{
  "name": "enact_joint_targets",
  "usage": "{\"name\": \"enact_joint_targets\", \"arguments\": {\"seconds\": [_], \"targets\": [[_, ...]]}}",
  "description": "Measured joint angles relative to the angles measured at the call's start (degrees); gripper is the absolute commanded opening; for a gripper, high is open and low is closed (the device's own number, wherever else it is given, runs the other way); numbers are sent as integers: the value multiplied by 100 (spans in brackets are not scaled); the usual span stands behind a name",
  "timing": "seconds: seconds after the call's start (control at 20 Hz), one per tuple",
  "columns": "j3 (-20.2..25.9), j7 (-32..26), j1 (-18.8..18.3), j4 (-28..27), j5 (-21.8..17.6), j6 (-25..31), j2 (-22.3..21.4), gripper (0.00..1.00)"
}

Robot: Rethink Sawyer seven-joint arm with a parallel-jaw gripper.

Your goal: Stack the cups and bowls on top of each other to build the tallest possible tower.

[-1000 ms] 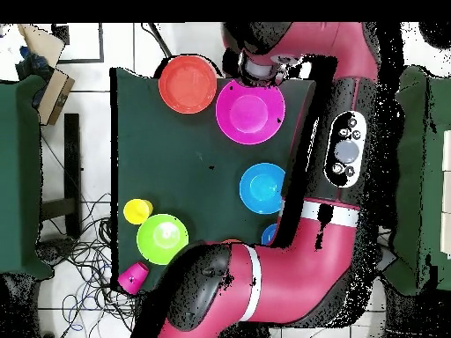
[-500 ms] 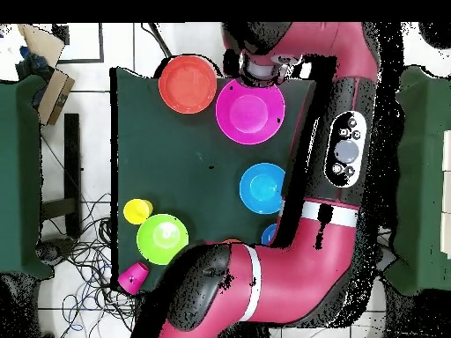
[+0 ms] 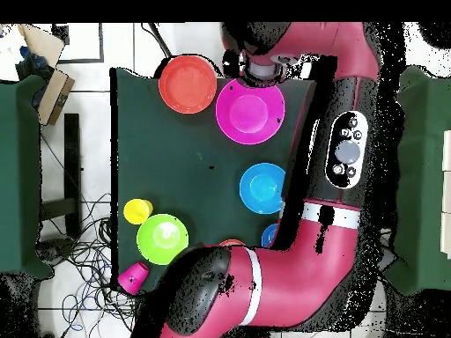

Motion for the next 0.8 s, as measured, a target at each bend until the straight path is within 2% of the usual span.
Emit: {"name": "enact_joint_targets", "arguments": {"seconds": [0.55,0.8], "targets": [[-23,-100,-2,106,1,-73,-32,100],[-122,-100,-11,672,4,-432,-294,100]]}}
